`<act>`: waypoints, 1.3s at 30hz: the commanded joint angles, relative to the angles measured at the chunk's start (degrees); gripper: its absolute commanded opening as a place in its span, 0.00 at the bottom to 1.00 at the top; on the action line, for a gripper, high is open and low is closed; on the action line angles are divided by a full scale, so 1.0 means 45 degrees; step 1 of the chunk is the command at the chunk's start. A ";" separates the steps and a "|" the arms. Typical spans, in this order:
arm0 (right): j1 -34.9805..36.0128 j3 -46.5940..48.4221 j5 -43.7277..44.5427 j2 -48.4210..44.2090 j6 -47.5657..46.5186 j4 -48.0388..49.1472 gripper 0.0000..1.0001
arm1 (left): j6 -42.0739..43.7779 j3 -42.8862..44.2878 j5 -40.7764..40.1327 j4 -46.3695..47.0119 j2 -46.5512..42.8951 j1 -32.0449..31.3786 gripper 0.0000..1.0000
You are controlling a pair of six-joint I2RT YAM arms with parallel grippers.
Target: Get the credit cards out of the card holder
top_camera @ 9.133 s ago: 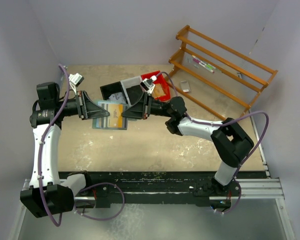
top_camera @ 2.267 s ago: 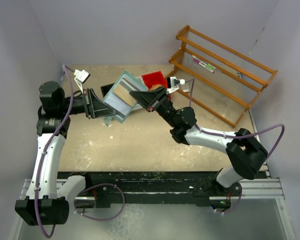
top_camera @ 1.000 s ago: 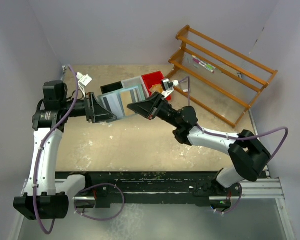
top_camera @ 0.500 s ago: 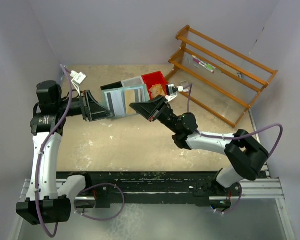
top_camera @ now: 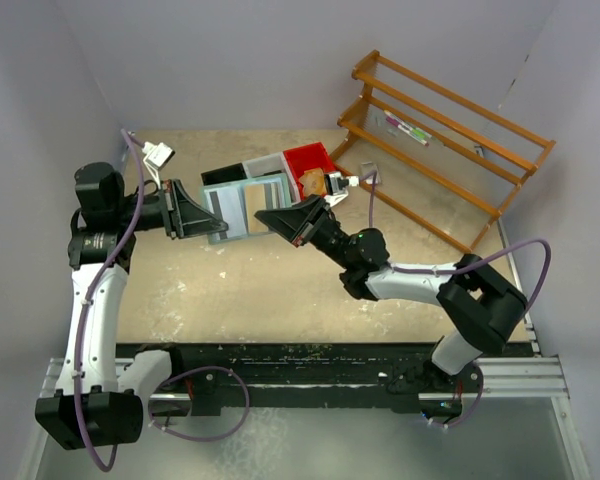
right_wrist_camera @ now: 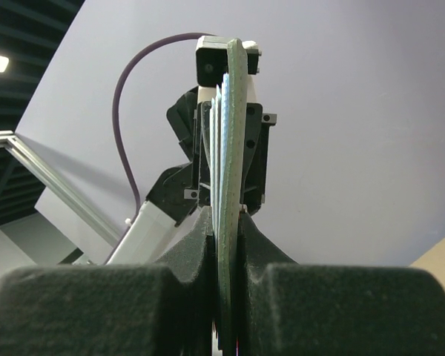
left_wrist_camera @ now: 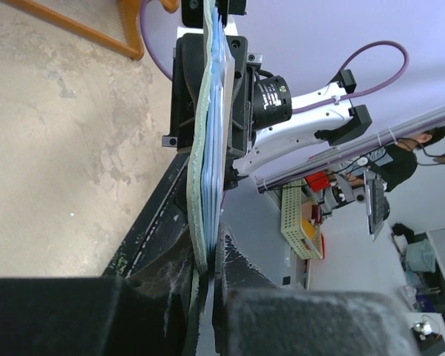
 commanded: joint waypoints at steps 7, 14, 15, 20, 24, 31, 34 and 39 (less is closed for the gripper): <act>-0.1600 -0.0586 -0.2174 -0.0905 0.1005 -0.2186 0.52 | 0.1180 0.0753 0.0700 -0.0846 -0.0030 0.0165 0.00; -0.3333 0.0139 -0.1403 -0.4514 -0.4409 -1.1403 0.88 | 0.5446 0.2238 -0.1403 -0.5380 0.0615 0.0186 0.00; -0.3339 0.0724 -0.0926 -0.4801 -0.5516 -1.2868 0.89 | 0.6032 0.2431 -0.1972 -0.5972 0.0827 0.0176 0.00; -0.3163 0.3014 -0.1491 -0.4683 -0.7050 -1.5356 0.79 | 0.7315 0.2600 -0.4903 -0.7350 0.1764 0.0186 0.00; -0.2391 0.4228 -0.2809 -0.3693 -0.6884 -1.4779 0.74 | 0.7662 0.2572 -0.4677 -0.7889 0.2338 0.0186 0.01; -0.1362 0.6203 -0.5225 -0.1373 -0.6098 -1.3971 0.70 | 0.7857 0.2566 -0.2644 -0.8185 0.2324 0.0176 0.01; -0.1168 0.6552 -0.5587 -0.0815 -0.5736 -1.3698 0.65 | 0.7930 0.2458 -0.2154 -0.8341 0.2345 0.0186 0.01; -0.1047 0.6621 -0.5673 -0.0470 -0.5508 -1.3822 0.60 | 0.8077 0.2493 -0.1603 -0.8598 0.2476 0.0186 0.01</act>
